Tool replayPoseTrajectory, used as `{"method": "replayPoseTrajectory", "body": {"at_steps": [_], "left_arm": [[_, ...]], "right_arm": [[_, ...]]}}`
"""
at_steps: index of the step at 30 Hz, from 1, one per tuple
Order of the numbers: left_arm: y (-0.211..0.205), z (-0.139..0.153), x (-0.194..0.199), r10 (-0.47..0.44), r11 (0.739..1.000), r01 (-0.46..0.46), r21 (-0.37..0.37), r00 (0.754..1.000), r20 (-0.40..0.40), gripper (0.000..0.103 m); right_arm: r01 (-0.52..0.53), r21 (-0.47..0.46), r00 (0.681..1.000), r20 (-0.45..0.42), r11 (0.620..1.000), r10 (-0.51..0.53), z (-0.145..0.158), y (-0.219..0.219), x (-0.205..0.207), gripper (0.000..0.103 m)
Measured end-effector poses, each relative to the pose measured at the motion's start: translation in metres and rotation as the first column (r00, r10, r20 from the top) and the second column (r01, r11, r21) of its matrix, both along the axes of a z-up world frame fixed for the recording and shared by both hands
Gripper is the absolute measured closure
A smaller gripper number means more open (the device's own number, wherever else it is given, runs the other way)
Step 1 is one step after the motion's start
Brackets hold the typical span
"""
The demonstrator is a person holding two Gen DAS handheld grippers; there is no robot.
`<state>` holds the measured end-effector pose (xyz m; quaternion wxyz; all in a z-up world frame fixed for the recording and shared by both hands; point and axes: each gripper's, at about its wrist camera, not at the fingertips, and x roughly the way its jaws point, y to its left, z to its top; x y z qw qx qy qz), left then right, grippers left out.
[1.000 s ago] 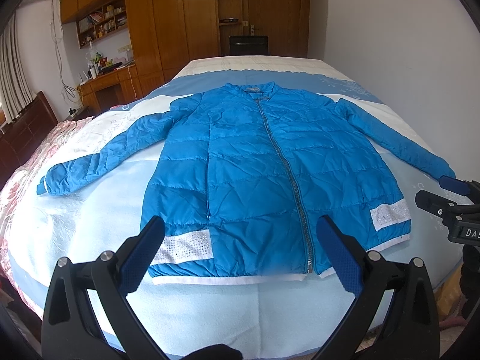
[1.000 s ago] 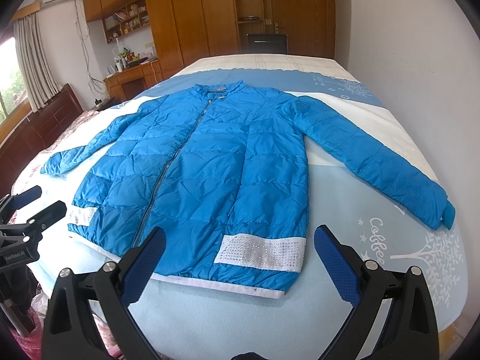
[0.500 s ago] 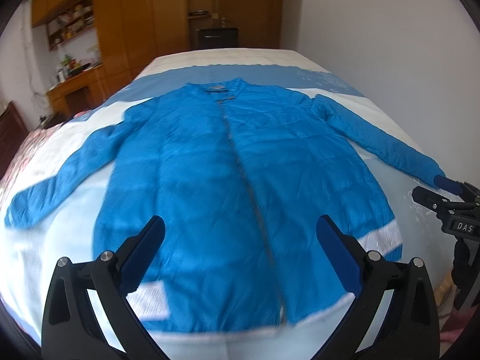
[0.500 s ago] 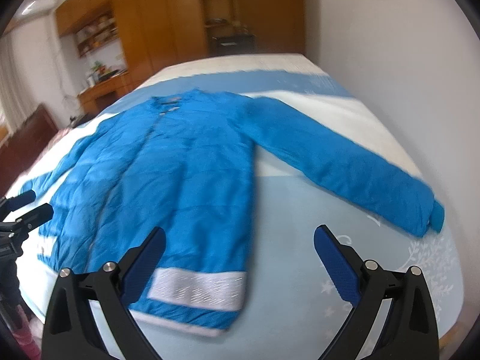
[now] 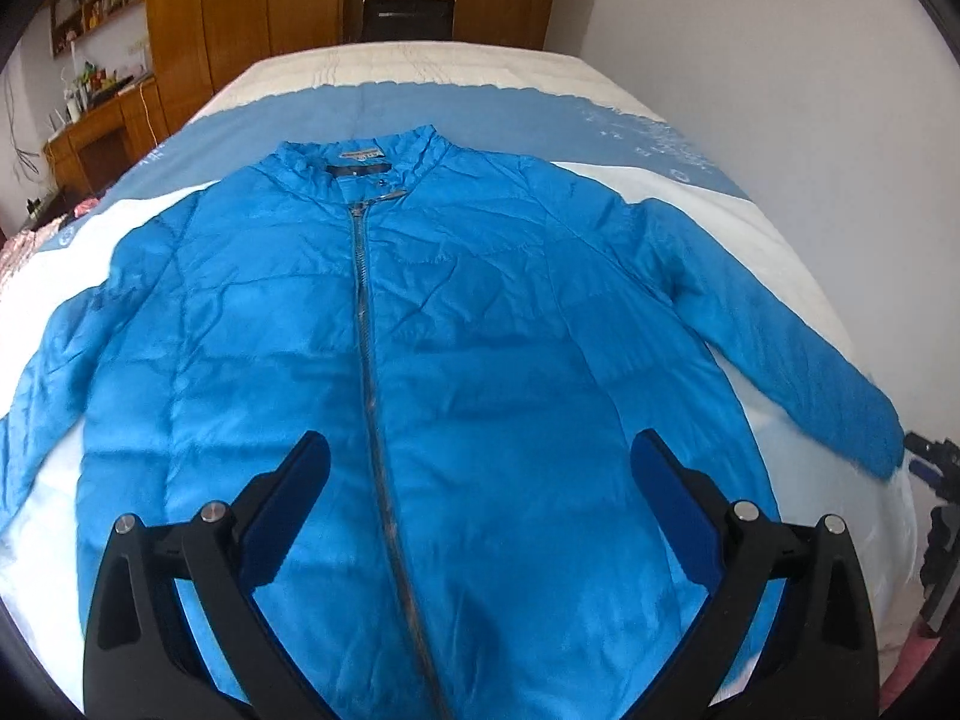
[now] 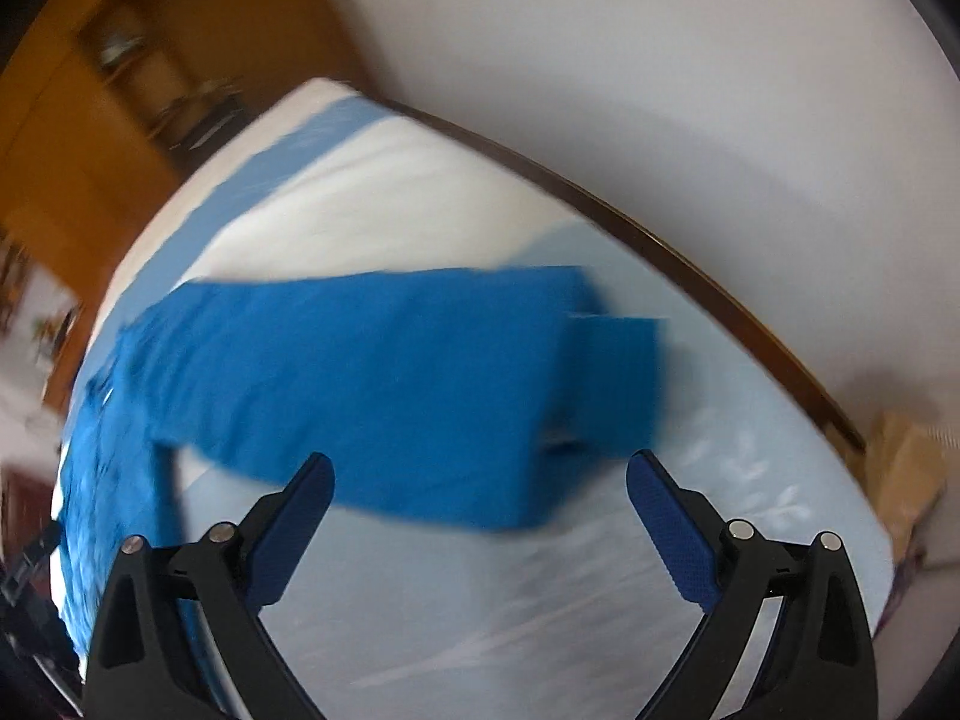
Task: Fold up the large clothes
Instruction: 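Grasp the sleeve cuff with the right gripper and lift it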
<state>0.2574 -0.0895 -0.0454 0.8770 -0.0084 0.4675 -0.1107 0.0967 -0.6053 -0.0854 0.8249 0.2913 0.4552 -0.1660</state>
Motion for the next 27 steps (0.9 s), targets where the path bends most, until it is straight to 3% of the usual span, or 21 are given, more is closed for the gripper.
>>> {"method": "replayPoseTrajectory", "body": {"at_steps": [6,8,11,13,15,16,18,22,27], "left_arm": [[0.002,-0.023,0.036,0.007,0.998,-0.011,-0.065,0.997,-0.073,0.005],[0.007,-0.032,0.048,0.019,0.996,-0.027,-0.085,0.995,-0.094,0.012],[0.014,-0.046,0.059,0.041,0.994,-0.055,-0.098,0.990,-0.133,0.029],[0.021,-0.055,0.065,0.053,0.991,-0.071,-0.118,0.987,-0.149,0.031],[0.025,-0.057,0.066,0.061,0.991,-0.076,-0.114,0.990,-0.131,0.038],[0.027,-0.058,0.066,0.067,0.990,-0.081,-0.117,0.990,-0.124,0.043],[0.032,-0.057,0.065,0.082,0.986,-0.099,-0.132,0.989,-0.123,0.049],[0.042,-0.050,0.062,0.090,0.977,-0.113,-0.180,0.988,-0.128,0.065],[0.049,-0.037,0.058,0.089,0.974,-0.107,-0.201,0.992,-0.093,0.065]], "right_arm": [[0.037,0.181,0.999,-0.015,0.983,-0.035,-0.030,-0.041,0.009,0.007],[0.042,0.201,0.999,0.000,0.979,-0.043,-0.034,-0.048,0.015,0.008],[0.019,0.228,0.999,0.027,0.974,-0.026,-0.036,-0.048,0.026,0.026],[0.016,0.182,1.000,0.011,0.983,-0.018,-0.037,-0.044,0.036,0.044],[-0.014,0.208,1.000,0.028,0.978,0.008,-0.038,-0.040,0.042,0.070],[-0.028,0.226,0.999,0.040,0.974,0.019,-0.036,-0.037,0.043,0.073],[-0.044,0.230,0.996,0.084,0.972,0.025,-0.027,-0.034,0.047,0.077],[-0.151,0.228,0.964,0.249,0.962,0.092,0.014,-0.014,0.060,0.078],[-0.325,0.164,0.887,0.393,0.931,0.240,0.074,0.042,0.109,0.078]]}}
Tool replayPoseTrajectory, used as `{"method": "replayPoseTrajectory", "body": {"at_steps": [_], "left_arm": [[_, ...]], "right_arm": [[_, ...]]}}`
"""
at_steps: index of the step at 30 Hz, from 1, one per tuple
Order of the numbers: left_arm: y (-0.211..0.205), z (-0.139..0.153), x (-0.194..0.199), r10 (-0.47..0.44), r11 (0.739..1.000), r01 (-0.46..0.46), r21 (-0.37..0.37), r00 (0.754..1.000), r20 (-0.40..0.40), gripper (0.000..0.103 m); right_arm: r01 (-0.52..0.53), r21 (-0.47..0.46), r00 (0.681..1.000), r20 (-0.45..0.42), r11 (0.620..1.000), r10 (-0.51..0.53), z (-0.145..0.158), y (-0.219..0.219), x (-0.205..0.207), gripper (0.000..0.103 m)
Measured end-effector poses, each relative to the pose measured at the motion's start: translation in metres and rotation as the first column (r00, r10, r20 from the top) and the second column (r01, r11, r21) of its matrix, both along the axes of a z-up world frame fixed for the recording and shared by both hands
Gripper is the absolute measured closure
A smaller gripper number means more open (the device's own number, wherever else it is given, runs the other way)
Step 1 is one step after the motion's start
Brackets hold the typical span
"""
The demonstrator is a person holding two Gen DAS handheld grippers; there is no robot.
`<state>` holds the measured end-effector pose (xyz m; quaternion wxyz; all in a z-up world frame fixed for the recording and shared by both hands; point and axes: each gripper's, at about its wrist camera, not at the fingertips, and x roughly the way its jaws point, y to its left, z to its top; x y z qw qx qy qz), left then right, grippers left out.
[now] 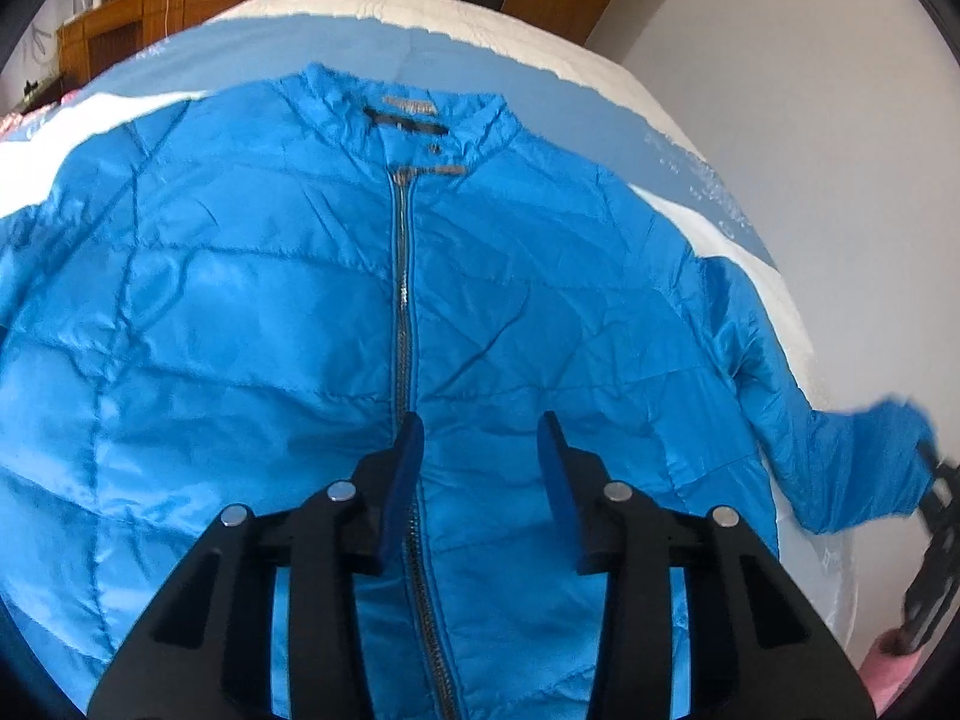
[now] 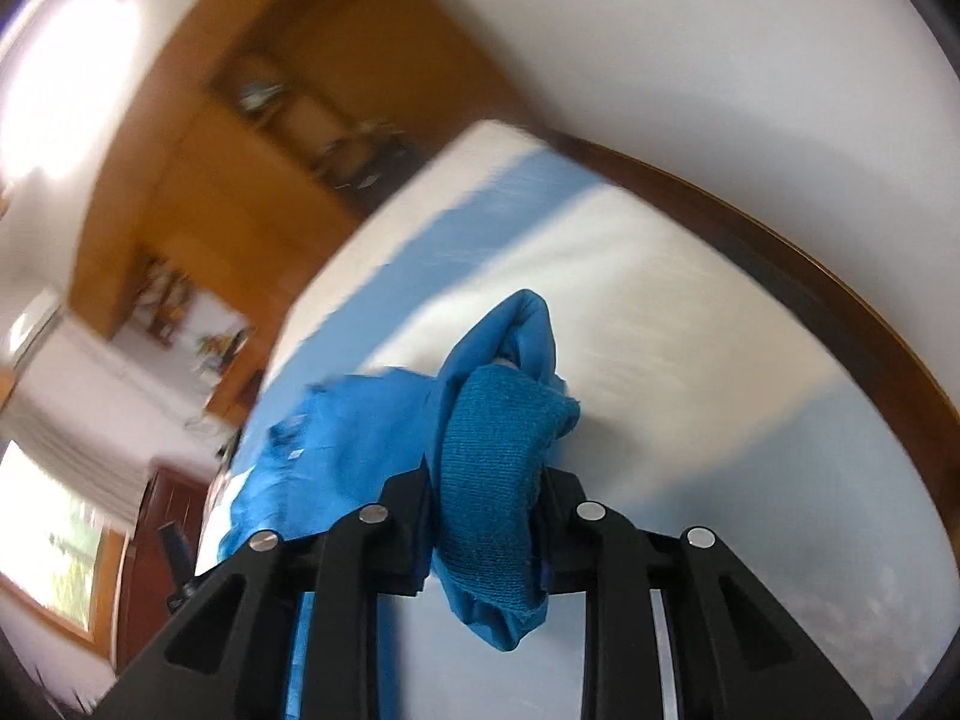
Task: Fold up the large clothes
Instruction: 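Grasp the sleeve cuff with the right gripper and lift it, then carry the sleeve across the jacket body with the right gripper and release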
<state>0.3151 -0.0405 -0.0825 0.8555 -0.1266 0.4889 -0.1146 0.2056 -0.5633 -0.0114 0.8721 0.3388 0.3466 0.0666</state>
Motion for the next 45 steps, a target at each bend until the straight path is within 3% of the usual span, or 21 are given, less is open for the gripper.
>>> {"method": "replayPoseTrajectory", "body": {"at_steps": [3,7,11,16,20,23,26,29,33,39,40,42,43,45], "left_arm": [[0.004,0.011,-0.005,-0.006,1.000,0.006,0.014,0.999,0.032,0.065],[0.014,0.020,-0.004,-0.003,1.000,0.002,0.019,0.998,0.057,0.062],[0.026,0.024,-0.002,0.021,0.998,-0.025,0.055,0.996,0.081,0.062],[0.041,0.023,0.004,0.048,0.998,-0.050,0.030,0.997,0.065,0.062],[0.045,0.022,0.007,0.054,0.998,-0.054,0.015,0.997,0.050,0.057],[0.045,0.020,0.008,0.042,0.999,-0.042,-0.002,0.998,0.039,0.050],[0.047,0.019,0.010,0.038,0.999,-0.037,-0.032,0.999,0.025,0.042],[0.049,0.018,0.013,0.042,0.997,-0.041,-0.069,0.999,0.014,0.036],[0.041,0.009,0.028,0.029,0.996,-0.031,-0.080,0.999,-0.030,0.032],[0.021,-0.011,0.066,0.022,0.997,-0.032,-0.073,0.992,-0.124,0.031],[0.016,-0.011,0.071,0.018,0.997,-0.027,-0.072,0.992,-0.121,0.035],[0.005,-0.012,0.080,0.008,0.998,-0.014,-0.058,0.994,-0.107,0.056],[0.001,-0.012,0.086,0.015,0.999,-0.020,-0.047,0.995,-0.098,0.075],[0.001,-0.012,0.089,0.029,0.998,-0.034,-0.059,0.996,-0.081,0.084]], "right_arm": [[-0.083,-0.072,0.996,0.021,0.994,0.085,0.021,0.051,0.039,0.078],[-0.198,-0.135,0.980,0.005,0.971,0.201,0.028,0.119,0.093,0.078],[-0.312,-0.189,0.950,-0.030,0.931,0.312,0.023,0.191,0.127,0.078],[-0.408,-0.215,0.913,-0.093,0.887,0.398,0.001,0.251,0.156,0.078],[-0.505,-0.175,0.863,-0.131,0.845,0.489,-0.017,0.281,0.175,0.073],[-0.606,-0.051,0.795,-0.087,0.794,0.601,-0.020,0.292,0.175,0.063],[-0.645,-0.017,0.764,-0.043,0.764,0.644,-0.012,0.287,0.165,0.056],[-0.594,-0.071,0.805,-0.030,0.802,0.593,-0.001,0.263,0.154,0.056],[-0.438,-0.150,0.899,-0.073,0.887,0.431,0.003,0.207,0.145,0.056],[-0.239,-0.129,0.966,-0.132,0.962,0.222,-0.017,0.124,0.147,0.056],[-0.227,-0.118,0.967,-0.142,0.967,0.210,-0.020,0.117,0.151,0.056],[-0.195,-0.112,0.971,-0.159,0.974,0.176,-0.027,0.103,0.154,0.056],[-0.184,-0.120,0.972,-0.167,0.976,0.163,-0.029,0.102,0.156,0.056],[-0.147,-0.133,0.975,-0.189,0.980,0.121,-0.036,0.093,0.159,0.056]]}}
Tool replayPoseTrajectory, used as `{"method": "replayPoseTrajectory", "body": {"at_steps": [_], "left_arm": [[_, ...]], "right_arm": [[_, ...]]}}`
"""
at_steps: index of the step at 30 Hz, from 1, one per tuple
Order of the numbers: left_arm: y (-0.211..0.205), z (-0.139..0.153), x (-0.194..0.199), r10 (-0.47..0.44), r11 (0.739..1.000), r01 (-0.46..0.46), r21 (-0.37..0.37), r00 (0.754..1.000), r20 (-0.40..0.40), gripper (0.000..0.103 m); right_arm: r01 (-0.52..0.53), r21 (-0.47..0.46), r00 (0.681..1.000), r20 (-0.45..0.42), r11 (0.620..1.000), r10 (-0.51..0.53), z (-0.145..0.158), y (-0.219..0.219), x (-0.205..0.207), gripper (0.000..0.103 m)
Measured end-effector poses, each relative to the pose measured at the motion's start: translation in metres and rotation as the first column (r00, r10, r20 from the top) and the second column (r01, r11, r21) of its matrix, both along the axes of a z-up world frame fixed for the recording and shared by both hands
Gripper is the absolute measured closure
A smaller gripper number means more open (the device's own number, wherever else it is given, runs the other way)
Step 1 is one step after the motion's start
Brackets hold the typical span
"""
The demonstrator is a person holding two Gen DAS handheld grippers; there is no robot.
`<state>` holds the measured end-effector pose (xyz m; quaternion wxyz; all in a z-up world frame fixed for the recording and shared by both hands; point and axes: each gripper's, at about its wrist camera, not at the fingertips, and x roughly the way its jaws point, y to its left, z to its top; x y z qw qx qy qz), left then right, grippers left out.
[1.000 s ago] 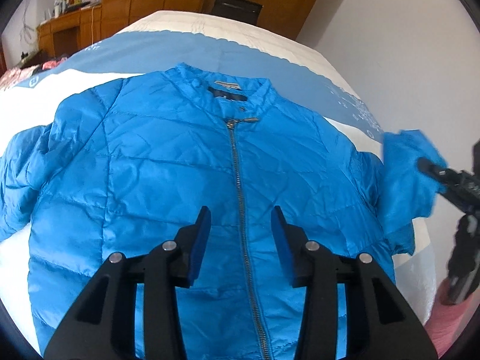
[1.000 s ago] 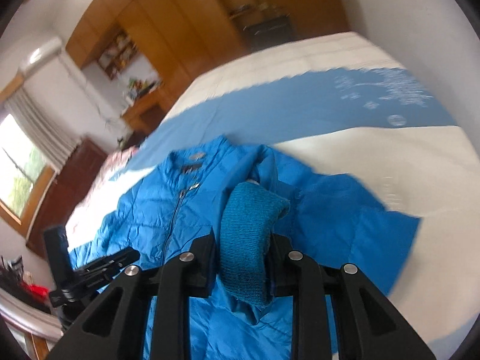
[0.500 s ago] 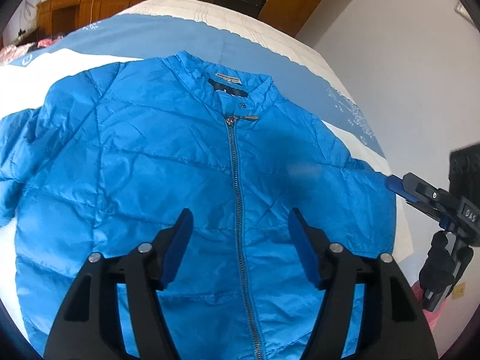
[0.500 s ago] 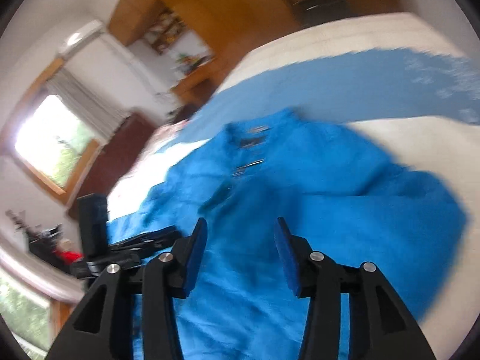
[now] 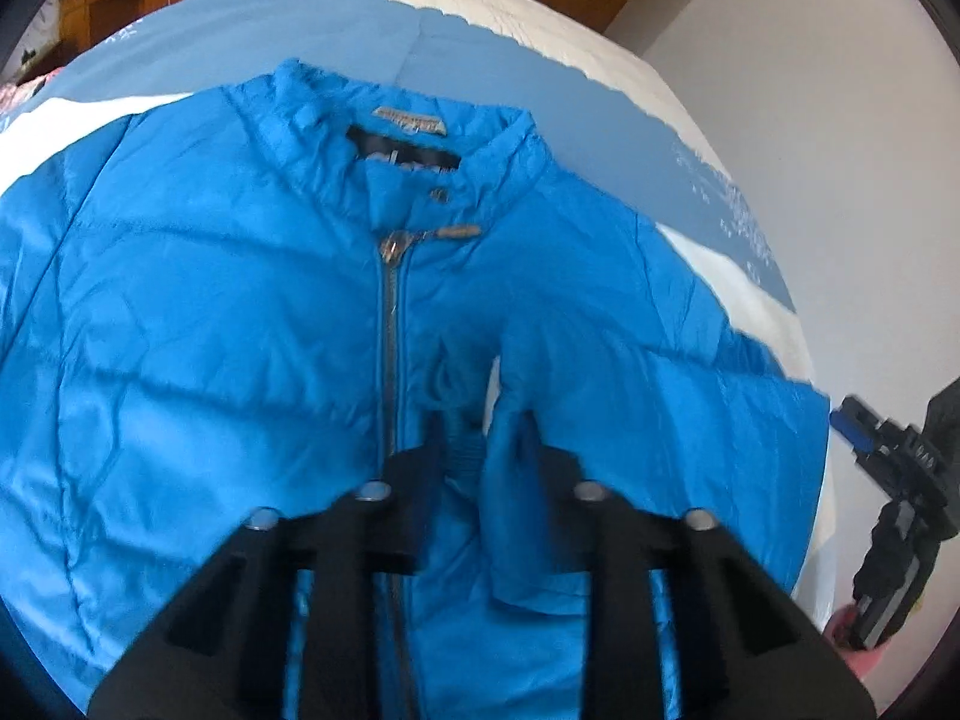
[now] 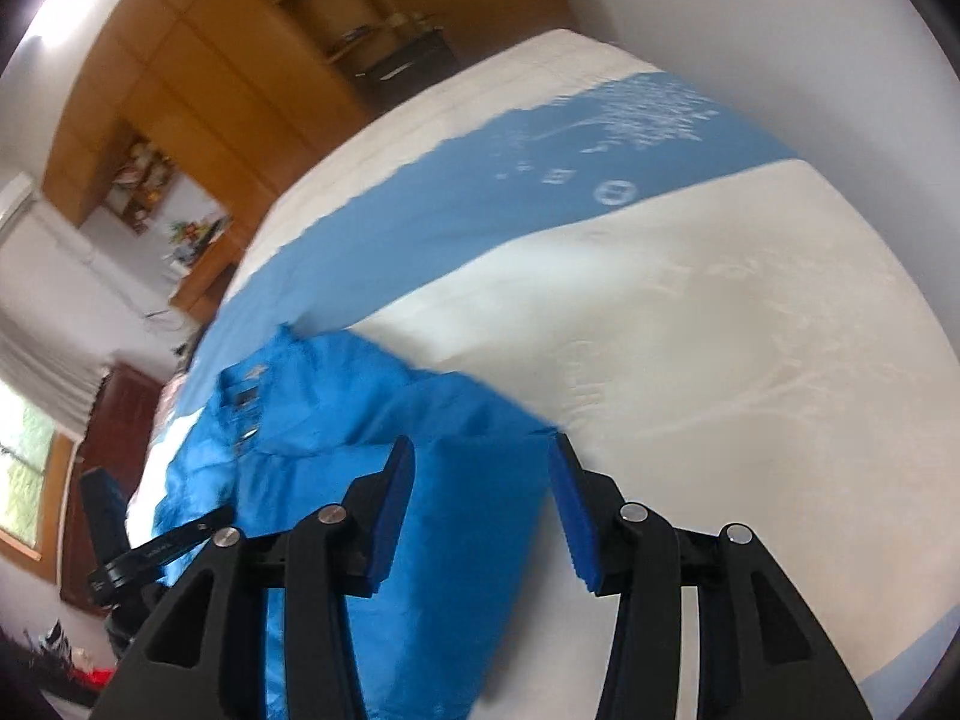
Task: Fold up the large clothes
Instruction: 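Carry the sleeve across the jacket body with the right gripper and release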
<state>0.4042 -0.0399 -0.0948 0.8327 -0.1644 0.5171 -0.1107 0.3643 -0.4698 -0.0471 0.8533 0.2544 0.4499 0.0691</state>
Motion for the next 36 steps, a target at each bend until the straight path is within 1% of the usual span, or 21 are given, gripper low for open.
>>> {"method": "replayPoseTrajectory", "body": {"at_steps": [1,3,5,7,10,12,13,15,16,18,20,22,25,27,29,30,31,33,35,36], "left_arm": [[0.003,0.002,-0.001,0.016,1.000,-0.016,-0.011,1.000,0.013,0.087],[0.014,0.012,-0.010,0.052,0.999,-0.051,-0.016,0.997,0.063,0.089],[0.029,0.026,-0.022,0.098,0.995,-0.102,0.020,0.987,0.128,0.090],[0.049,0.039,-0.033,0.143,0.986,-0.155,0.055,0.973,0.183,0.090],[0.073,0.050,-0.043,0.190,0.972,-0.215,0.093,0.956,0.225,0.090],[0.095,0.056,-0.050,0.238,0.954,-0.274,0.119,0.938,0.253,0.090],[0.106,0.059,-0.052,0.263,0.944,-0.304,0.128,0.928,0.264,0.090],[0.121,0.063,-0.052,0.296,0.928,-0.343,0.144,0.916,0.272,0.090],[0.129,0.063,-0.053,0.315,0.916,-0.368,0.160,0.907,0.279,0.090],[0.135,0.061,-0.048,0.320,0.910,-0.375,0.179,0.907,0.274,0.090],[0.142,0.055,-0.045,0.320,0.907,-0.371,0.201,0.915,0.248,0.090],[0.146,0.045,-0.043,0.331,0.898,-0.377,0.226,0.918,0.218,0.090],[0.154,0.024,-0.038,0.344,0.888,-0.381,0.258,0.922,0.178,0.089],[0.160,0.013,-0.037,0.347,0.895,-0.374,0.244,0.926,0.147,0.087],[0.166,0.006,-0.036,0.348,0.904,-0.368,0.216,0.929,0.129,0.085],[0.167,0.005,-0.036,0.347,0.906,-0.366,0.211,0.930,0.124,0.085],[0.168,0.006,-0.037,0.346,0.908,-0.363,0.209,0.931,0.117,0.083],[0.173,0.013,-0.040,0.354,0.909,-0.369,0.194,0.929,0.112,0.080],[0.180,0.031,-0.055,0.393,0.898,-0.411,0.158,0.910,0.134,0.076],[0.181,0.039,-0.059,0.406,0.888,-0.430,0.163,0.900,0.160,0.075]], "right_arm": [[0.010,-0.001,1.000,-0.006,1.000,-0.010,-0.003,-0.003,0.000,0.056],[0.022,0.013,1.000,-0.016,1.000,-0.022,-0.008,-0.011,0.002,0.056],[0.024,0.030,1.000,-0.019,0.999,-0.023,-0.011,-0.013,0.003,0.056],[0.000,0.043,1.000,-0.018,0.999,0.001,-0.011,-0.008,0.004,0.056],[-0.108,0.124,0.994,0.003,0.986,0.109,-0.013,0.013,0.007,0.056],[-0.176,0.157,0.984,0.014,0.972,0.176,-0.014,0.029,0.009,0.056],[-0.206,0.158,0.978,0.018,0.966,0.206,-0.015,0.039,0.010,0.056],[-0.252,0.123,0.968,0.018,0.960,0.252,-0.015,0.061,0.012,0.056],[-0.266,0.107,0.964,0.016,0.958,0.266,-0.015,0.069,0.013,0.056],[-0.303,0.048,0.953,0.000,0.952,0.304,-0.019,0.094,0.018,0.056],[-0.320,-0.007,0.947,-0.022,0.947,0.319,-0.024,0.112,0.022,0.057],[-0.310,-0.059,0.950,-0.061,0.949,0.306,-0.031,0.122,0.025,0.058],[-0.300,-0.092,0.951,-0.109,0.949,0.290,-0.045,0.125,0.026,0.058],[-0.296,-0.089,0.951,-0.121,0.951,0.285,-0.052,0.125,0.026,0.059],[-0.303,-0.123,0.950,-0.119,0.945,0.289,-0.054,0.128,0.026,0.059],[-0.305,-0.153,0.950,-0.120,0.940,0.288,-0.053,0.132,0.024,0.059],[-0.303,-0.165,0.950,-0.122,0.938,0.286,-0.053,0.134,0.024,0.059],[-0.294,-0.165,0.954,-0.120,0.942,0.276,-0.046,0.133,0.021,0.059],[-0.273,-0.162,0.961,-0.087,0.948,0.262,-0.031,0.127,0.016,0.059],[-0.259,-0.183,0.966,-0.041,0.948,0.256,-0.015,0.125,0.009,0.059]]}}
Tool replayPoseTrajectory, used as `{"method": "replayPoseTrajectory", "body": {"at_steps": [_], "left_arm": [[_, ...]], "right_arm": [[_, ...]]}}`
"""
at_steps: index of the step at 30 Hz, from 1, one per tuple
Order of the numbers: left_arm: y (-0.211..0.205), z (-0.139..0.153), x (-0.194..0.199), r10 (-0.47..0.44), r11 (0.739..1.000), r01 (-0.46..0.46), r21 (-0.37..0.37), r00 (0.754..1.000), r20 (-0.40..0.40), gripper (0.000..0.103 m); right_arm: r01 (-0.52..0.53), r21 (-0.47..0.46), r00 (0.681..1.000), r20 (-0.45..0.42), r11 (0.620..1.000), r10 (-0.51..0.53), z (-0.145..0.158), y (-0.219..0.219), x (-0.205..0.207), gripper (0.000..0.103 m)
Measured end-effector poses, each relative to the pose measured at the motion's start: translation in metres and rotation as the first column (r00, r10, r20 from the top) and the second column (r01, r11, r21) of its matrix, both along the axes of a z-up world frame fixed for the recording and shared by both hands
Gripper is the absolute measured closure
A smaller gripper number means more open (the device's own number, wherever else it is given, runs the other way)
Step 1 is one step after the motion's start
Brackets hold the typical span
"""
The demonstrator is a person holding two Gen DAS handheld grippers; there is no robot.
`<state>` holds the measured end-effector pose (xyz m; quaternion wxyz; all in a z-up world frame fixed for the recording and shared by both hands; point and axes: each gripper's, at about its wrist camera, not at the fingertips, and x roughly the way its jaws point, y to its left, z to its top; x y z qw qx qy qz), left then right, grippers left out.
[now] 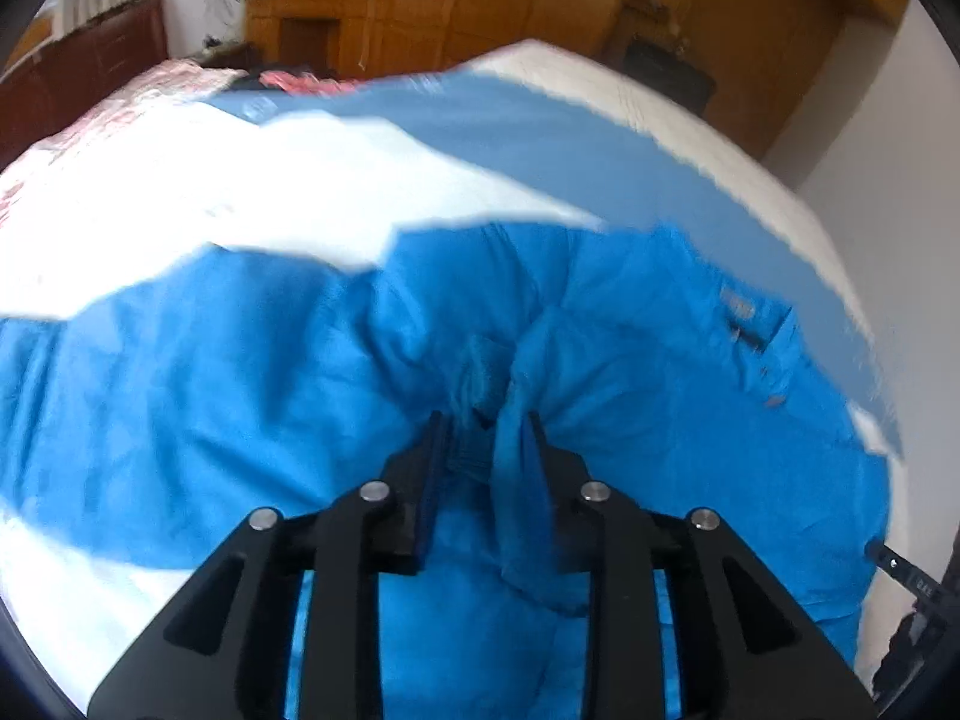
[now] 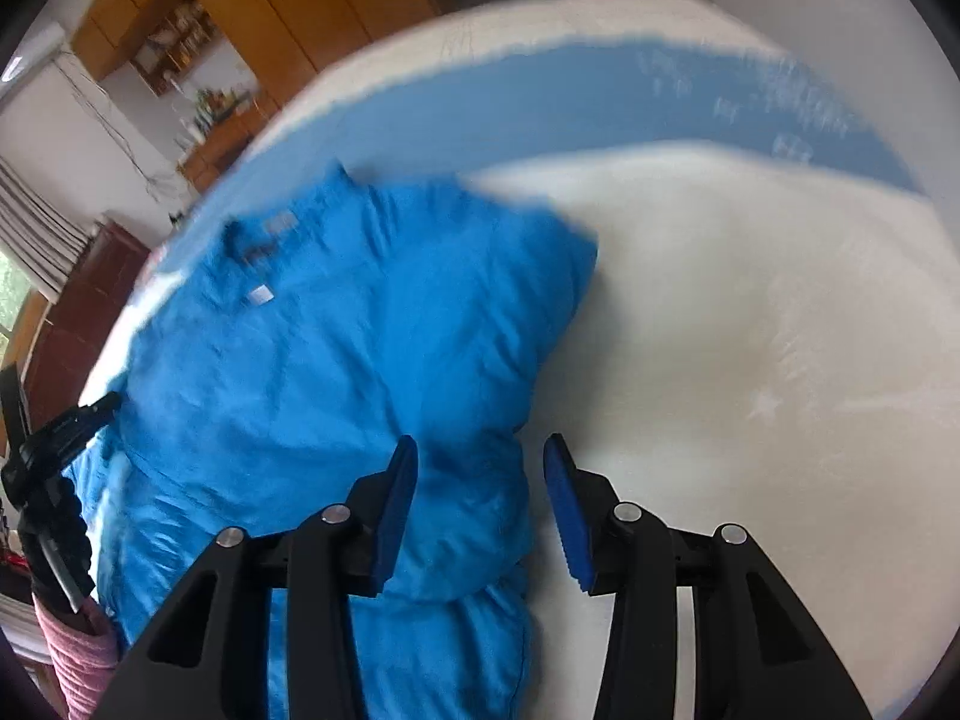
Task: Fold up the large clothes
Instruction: 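Carry the sleeve across the jacket body with the right gripper and release, then grasp the other sleeve cuff with the left gripper and lift it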
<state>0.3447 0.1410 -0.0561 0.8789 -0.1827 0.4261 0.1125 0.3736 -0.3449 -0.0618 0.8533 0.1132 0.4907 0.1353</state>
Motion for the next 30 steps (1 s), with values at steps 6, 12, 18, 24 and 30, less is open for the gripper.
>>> {"method": "replayPoseTrajectory", "body": {"at_steps": [6,12,18,24,30], "left_arm": [[-0.051,0.035,-0.006,-0.102,0.990,0.094,0.109,0.992,0.070,0.074],[-0.091,-0.011,0.030,-0.200,0.974,0.205,0.097,0.978,-0.065,0.072],[-0.082,-0.043,0.034,-0.253,0.963,0.260,0.065,0.963,-0.094,0.074],[-0.087,-0.048,0.036,-0.256,0.959,0.264,0.101,0.963,-0.086,0.074],[-0.087,-0.034,0.030,-0.231,0.966,0.238,0.105,0.970,-0.075,0.072]], "right_arm": [[-0.095,0.028,0.994,0.049,0.995,0.093,0.034,0.040,-0.005,0.058],[-0.095,-0.015,0.995,-0.016,0.995,0.094,0.001,0.069,0.008,0.058],[-0.087,-0.039,0.996,-0.040,0.995,0.085,-0.032,0.076,0.008,0.065],[-0.071,-0.046,0.997,-0.012,0.996,0.070,-0.037,0.076,0.003,0.066],[-0.100,0.093,0.995,0.004,0.991,0.100,-0.022,0.061,-0.003,0.057]]}}
